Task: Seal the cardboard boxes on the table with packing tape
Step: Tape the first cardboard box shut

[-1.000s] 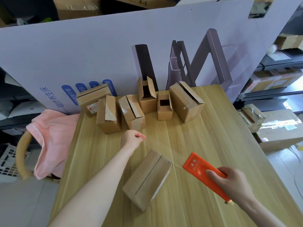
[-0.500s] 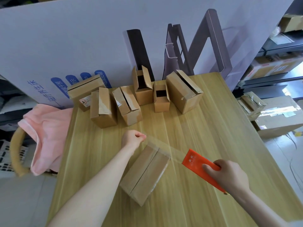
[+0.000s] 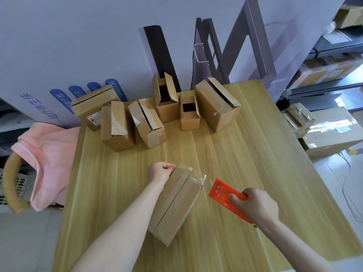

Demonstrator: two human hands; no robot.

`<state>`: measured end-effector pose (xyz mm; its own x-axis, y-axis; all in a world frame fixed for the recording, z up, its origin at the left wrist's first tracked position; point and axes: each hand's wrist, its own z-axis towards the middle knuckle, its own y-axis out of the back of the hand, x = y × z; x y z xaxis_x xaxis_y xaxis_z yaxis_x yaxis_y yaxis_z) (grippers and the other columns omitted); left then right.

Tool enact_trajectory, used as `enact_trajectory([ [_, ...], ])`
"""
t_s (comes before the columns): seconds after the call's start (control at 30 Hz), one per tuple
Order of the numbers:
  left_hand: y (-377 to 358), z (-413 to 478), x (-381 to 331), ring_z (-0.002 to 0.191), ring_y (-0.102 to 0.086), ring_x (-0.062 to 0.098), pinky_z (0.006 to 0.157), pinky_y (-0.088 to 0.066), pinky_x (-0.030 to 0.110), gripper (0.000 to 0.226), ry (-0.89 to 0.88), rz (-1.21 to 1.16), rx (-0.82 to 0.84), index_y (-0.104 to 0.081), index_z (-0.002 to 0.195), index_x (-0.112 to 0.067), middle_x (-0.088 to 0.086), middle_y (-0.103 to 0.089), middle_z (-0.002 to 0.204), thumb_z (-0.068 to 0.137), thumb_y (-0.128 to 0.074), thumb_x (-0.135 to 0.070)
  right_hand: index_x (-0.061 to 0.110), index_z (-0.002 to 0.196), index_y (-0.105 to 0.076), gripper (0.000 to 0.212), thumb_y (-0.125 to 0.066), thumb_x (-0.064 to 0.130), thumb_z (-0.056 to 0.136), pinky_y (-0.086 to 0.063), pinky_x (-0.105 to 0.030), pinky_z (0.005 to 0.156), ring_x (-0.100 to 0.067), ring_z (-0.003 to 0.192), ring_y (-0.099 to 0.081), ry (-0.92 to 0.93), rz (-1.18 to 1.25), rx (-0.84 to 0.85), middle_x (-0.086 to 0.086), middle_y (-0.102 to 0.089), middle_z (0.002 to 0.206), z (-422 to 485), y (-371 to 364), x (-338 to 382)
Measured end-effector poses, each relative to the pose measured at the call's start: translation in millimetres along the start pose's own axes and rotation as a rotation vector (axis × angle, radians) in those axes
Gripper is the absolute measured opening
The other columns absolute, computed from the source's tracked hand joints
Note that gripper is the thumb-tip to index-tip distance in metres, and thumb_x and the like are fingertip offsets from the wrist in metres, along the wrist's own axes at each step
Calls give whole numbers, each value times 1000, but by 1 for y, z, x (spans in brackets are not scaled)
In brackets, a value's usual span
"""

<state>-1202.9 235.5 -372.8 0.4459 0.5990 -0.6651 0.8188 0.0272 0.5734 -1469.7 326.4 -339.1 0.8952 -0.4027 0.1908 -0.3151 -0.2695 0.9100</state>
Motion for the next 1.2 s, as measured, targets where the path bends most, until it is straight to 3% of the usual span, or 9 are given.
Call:
enact_trajectory([
  [0.13, -3, -4, 3, 106, -62, 15, 84, -41, 19, 30, -22, 17, -26, -72, 110, -14, 0, -70, 115, 85, -71, -31, 19, 73, -65, 44, -54, 62, 76, -34, -19, 46, -9, 56, -56, 10, 8, 15, 10, -57, 61, 7, -8, 12],
  [0.27, -2, -11, 9, 131, -47, 22, 105, -39, 32, 76, 30, 110, -35, -41, 144, -9, 4, -49, 143, 83, -69, -45, 18, 74, -65, 44, -53, 61, 75, -45, -21, 50, -12, 57, -60, 15, 6, 37, 8, -60, 63, 11, -8, 19],
  [0.37, -1, -24, 15, 109, -61, 19, 85, -44, 25, 46, -69, 24, -140, -58, 129, -10, 4, -65, 123, 92, -61, -37, 18, 74, -65, 44, -52, 60, 75, -42, -20, 47, -10, 56, -59, 32, -11, 24, 8, -60, 62, 13, -8, 21],
  [0.43, -3, -33, 21, 81, -62, 20, 70, -45, 31, 30, -133, 23, -100, -69, 99, -14, 4, -70, 87, 97, -51, -38, 18, 72, -64, 42, -52, 58, 75, -34, -20, 45, -9, 54, -56, 54, -34, 9, 8, -58, 60, 15, -7, 23],
  [0.53, -9, -46, 30, 53, -40, 19, 52, -29, 33, 44, -187, 133, 18, -44, 59, -22, -4, -39, 51, 98, -43, -42, 17, 65, -58, 42, -52, 57, 76, -30, -21, 44, -9, 51, -51, 82, -68, -8, 8, -55, 57, 18, -6, 30],
  [0.7, -14, -44, 36, 49, -36, 16, 49, -25, 31, 46, -226, 132, -41, -38, 56, -26, -7, -35, 48, 98, -43, -43, 17, 57, -44, 43, -52, 54, 78, -22, -23, 43, -8, 45, -39, 143, -193, -28, 8, -48, 54, 23, 2, 44],
  [0.9, -18, -43, 38, 55, -48, 20, 48, -29, 29, 44, -219, 150, -85, -63, 78, -15, -9, -43, 51, 99, -40, -46, 20, 56, -35, 44, -51, 50, 83, -25, -25, 46, -19, 56, -46, 257, -307, -72, 9, -39, 53, 20, 8, 61],
  [1.07, -20, -45, 36, 50, -41, 11, 46, -27, 27, 47, -204, 147, -114, -64, 81, -11, 2, -59, 62, 100, -39, -45, 22, 65, -45, 35, -50, 48, 88, -32, -26, 56, -21, 64, -49, 282, -308, -64, 8, -38, 57, 21, 13, 67],
  [1.2, -20, -48, 33, 56, -48, 22, 46, -27, 29, 46, -203, 163, -120, -59, 75, -12, 12, -62, 71, 100, -38, -44, 23, 75, -50, 27, -49, 46, 90, -35, -26, 58, -20, 67, -50, 315, -305, -71, 5, -48, 67, 18, 15, 72],
])
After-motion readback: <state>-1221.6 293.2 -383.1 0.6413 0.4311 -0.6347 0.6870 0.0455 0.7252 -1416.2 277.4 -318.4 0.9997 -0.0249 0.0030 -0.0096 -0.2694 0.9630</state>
